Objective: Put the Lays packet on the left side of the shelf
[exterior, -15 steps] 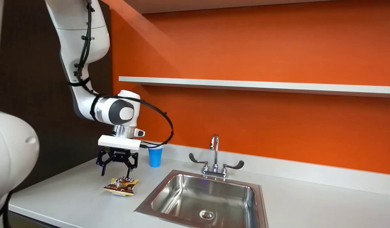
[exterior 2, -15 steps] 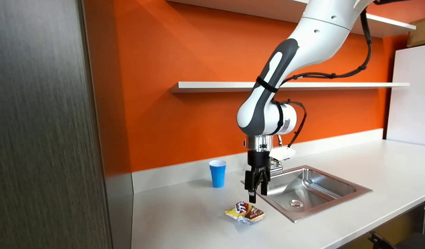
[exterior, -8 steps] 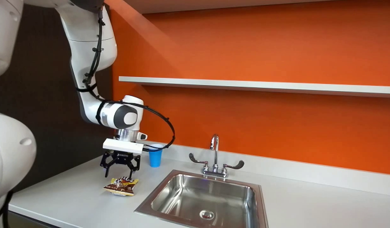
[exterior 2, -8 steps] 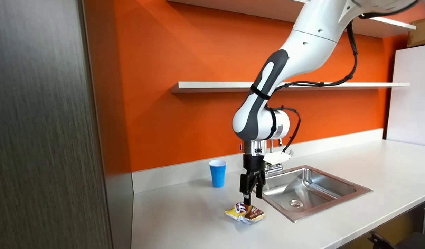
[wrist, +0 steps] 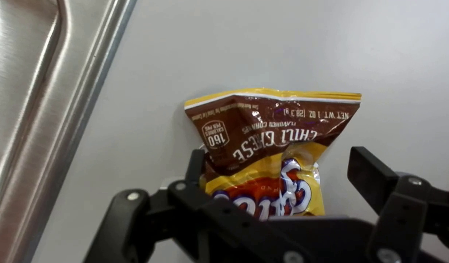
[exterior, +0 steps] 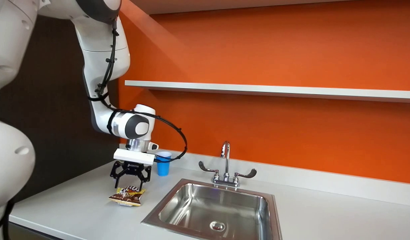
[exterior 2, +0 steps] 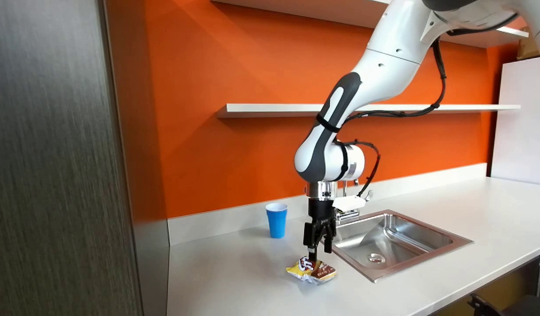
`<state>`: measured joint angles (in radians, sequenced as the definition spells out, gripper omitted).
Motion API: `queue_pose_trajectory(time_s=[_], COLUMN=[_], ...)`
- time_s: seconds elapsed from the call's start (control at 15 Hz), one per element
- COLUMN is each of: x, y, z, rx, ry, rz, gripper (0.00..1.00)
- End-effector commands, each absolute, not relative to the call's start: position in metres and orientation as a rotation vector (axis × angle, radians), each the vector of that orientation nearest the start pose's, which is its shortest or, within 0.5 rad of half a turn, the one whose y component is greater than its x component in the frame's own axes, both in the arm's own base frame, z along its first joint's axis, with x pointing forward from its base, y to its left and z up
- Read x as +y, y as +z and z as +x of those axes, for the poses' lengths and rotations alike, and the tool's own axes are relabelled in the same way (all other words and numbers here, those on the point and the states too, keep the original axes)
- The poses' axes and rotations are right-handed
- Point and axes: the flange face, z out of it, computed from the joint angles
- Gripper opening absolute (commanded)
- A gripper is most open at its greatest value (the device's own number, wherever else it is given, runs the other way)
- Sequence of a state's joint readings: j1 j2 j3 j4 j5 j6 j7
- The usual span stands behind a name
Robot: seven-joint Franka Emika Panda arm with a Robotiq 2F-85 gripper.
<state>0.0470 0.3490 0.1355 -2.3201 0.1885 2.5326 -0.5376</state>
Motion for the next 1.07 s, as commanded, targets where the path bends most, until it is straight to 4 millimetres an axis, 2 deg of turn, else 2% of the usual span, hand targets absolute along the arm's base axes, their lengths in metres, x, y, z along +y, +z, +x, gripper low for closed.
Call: queue_pose_trajectory(time_s=[0.0,0.93,1.0], x=[0.095,0.106,0.106], y=[0.176,0.168,0.168], z=[0.504,0.502,0.501], rx=[-0.848,-0.874,-0.875], ry=[0.165,0.177,0.179], rz=[-2.845,-2.831,-2.829], gripper=[1.00,1.00,0.75])
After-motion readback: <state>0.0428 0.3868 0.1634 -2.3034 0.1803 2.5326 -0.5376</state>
